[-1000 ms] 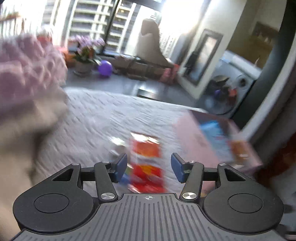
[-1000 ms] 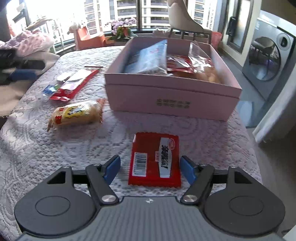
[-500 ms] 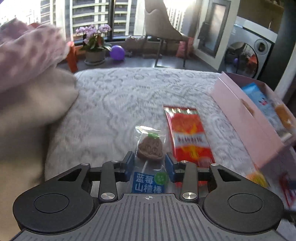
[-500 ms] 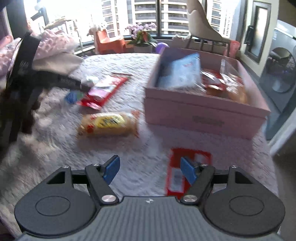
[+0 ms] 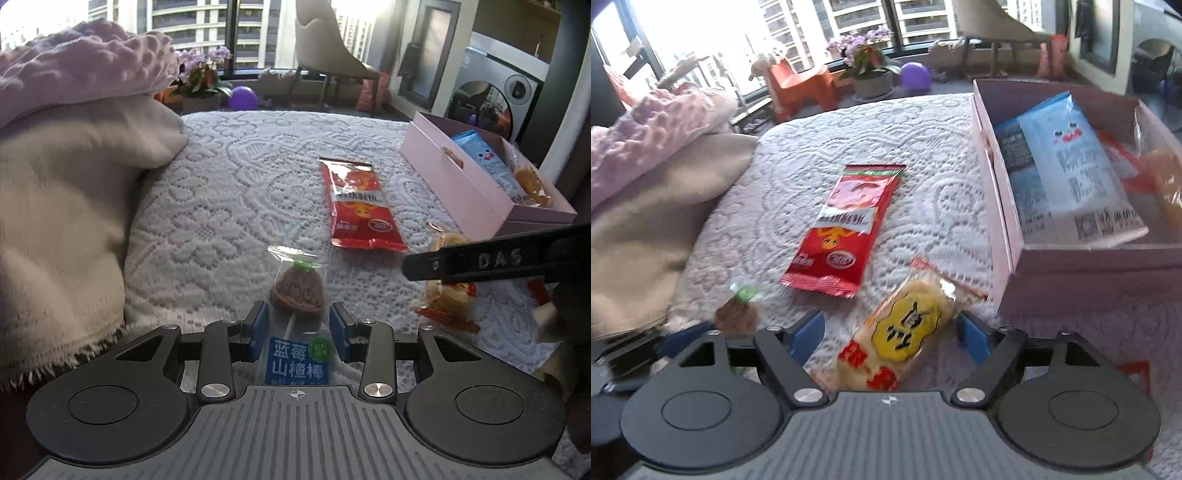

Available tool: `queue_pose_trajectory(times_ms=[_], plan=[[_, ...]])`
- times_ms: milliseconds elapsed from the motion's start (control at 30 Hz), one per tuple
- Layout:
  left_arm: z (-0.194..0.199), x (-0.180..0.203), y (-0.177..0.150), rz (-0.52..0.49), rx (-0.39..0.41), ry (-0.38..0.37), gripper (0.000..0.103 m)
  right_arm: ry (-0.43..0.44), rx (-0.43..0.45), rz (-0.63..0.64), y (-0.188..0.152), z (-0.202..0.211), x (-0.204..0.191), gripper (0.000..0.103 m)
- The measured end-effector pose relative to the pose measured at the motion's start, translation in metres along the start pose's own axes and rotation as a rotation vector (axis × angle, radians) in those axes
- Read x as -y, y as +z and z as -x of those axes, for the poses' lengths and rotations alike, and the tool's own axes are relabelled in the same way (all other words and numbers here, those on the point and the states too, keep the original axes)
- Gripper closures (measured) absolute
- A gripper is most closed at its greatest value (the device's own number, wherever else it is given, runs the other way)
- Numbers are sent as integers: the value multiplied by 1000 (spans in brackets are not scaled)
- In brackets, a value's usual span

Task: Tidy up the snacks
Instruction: 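Grasp the yellow bread packet with the right tool while the left tool holds the hawthorn stick, then carry the bread packet and hawthorn stick over the pink box and open both tools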

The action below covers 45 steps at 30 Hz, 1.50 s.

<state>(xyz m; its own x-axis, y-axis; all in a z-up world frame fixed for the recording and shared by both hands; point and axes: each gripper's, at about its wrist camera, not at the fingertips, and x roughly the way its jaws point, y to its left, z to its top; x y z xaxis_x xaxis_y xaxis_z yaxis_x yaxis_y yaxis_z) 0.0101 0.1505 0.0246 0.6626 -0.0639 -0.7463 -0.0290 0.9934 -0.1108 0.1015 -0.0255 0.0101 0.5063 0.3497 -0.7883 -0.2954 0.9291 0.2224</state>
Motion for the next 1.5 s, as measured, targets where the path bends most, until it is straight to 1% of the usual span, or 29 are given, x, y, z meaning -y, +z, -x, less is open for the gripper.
queue_pose_trajectory(times_ms=[100, 200, 300, 400, 467, 533, 733, 833, 867, 900, 933, 1000, 1067, 1167, 1300, 1433, 1500], plan=[[2, 2, -1, 14, -10, -22, 61, -18, -8, 72, -6, 2, -5, 23], [3, 12, -5, -6, -16, -48, 61, -37, -12, 152, -18, 10, -2, 23], [5, 23, -10, -24, -25, -93, 61, -75, -8, 179, -31, 22, 13, 24], [6, 33, -15, -48, -31, -124, 61, -103, 1, 167, -37, 29, 32, 24], [7, 38, -18, -64, -28, -121, 61, -108, 6, 165, -38, 33, 39, 24], [8, 39, -19, -66, -27, -119, 61, -106, 14, 181, -39, 33, 38, 24], [9, 37, -20, -53, -28, -128, 61, -95, 71, 254, -31, 25, 21, 24], [9, 37, -19, -52, -29, -129, 61, -94, 85, 261, -23, 13, 16, 24], [9, 36, -20, -51, -30, -130, 61, -83, 84, 254, -21, 12, 16, 29], [9, 36, -20, -49, -30, -131, 61, -67, 83, 247, -21, 11, 17, 38], [9, 36, -20, -46, -30, -132, 61, -50, 83, 246, -22, 13, 17, 43], [9, 35, -19, -40, -32, -136, 61, -41, 79, 256, -25, 18, 16, 58], [10, 33, -19, -30, -32, -143, 61, -39, 65, 259, -31, 25, 19, 65], [8, 30, -17, -13, -36, -153, 60, -25, 38, 244, -46, 40, 27, 66], [3, 32, -10, -23, -47, -147, 60, -30, 25, 245, -65, 57, 35, 66], [-2, 42, -5, -96, -42, -131, 61, -31, 36, 232, -71, 66, 43, 69], [-1, 44, -7, -109, -30, -138, 63, -21, 51, 226, -71, 73, 47, 69]])
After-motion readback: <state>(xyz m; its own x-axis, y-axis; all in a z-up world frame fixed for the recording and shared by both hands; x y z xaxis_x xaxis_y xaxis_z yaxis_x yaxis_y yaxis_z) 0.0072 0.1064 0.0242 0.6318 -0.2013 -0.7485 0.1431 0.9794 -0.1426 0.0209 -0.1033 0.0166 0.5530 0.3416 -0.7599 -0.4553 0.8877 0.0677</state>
